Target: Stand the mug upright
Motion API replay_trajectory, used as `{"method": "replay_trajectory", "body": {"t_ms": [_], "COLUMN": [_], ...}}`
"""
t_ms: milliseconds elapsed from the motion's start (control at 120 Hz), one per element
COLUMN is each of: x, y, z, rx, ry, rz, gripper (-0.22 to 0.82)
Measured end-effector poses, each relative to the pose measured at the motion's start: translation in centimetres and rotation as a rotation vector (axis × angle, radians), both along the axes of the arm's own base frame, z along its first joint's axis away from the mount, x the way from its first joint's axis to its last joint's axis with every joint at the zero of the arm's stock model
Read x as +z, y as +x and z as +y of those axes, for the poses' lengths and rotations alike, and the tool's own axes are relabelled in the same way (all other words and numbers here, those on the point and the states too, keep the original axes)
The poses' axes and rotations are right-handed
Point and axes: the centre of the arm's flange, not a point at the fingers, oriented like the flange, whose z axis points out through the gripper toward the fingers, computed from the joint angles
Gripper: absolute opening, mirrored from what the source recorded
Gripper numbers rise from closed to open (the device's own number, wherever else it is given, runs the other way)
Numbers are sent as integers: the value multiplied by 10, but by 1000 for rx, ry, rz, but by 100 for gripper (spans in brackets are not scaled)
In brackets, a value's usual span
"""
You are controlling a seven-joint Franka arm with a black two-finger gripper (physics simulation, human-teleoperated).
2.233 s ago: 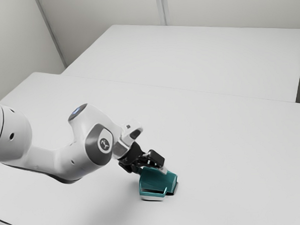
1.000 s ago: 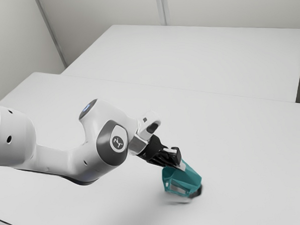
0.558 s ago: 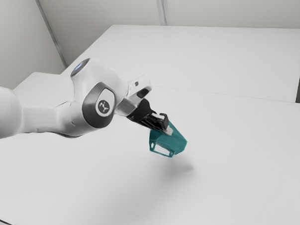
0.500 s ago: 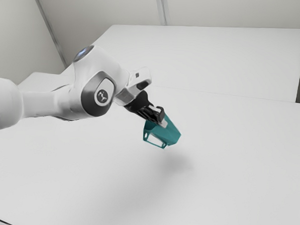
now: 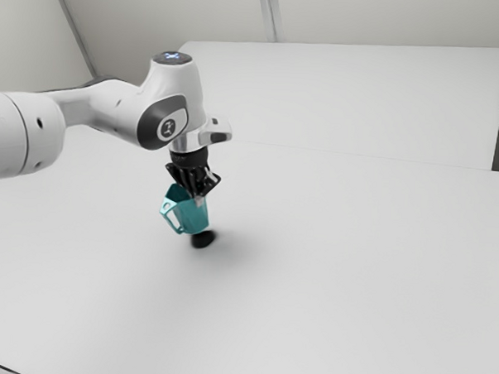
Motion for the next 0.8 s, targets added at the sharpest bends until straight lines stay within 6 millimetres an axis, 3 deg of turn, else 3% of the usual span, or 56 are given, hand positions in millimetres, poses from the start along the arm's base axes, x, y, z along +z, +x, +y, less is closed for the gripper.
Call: {"method": "replay_trajectory", "body": {"t_ms": [317, 467, 658, 800], "x": [-36, -42, -38, -29], "y": [3, 2, 0, 0], "z": [10, 13, 13, 12], "rx": [90, 124, 152, 169], "ry": [64, 76, 75, 70], "rz": [66, 81, 88, 81], "gripper": [-18, -17, 21, 39]}}
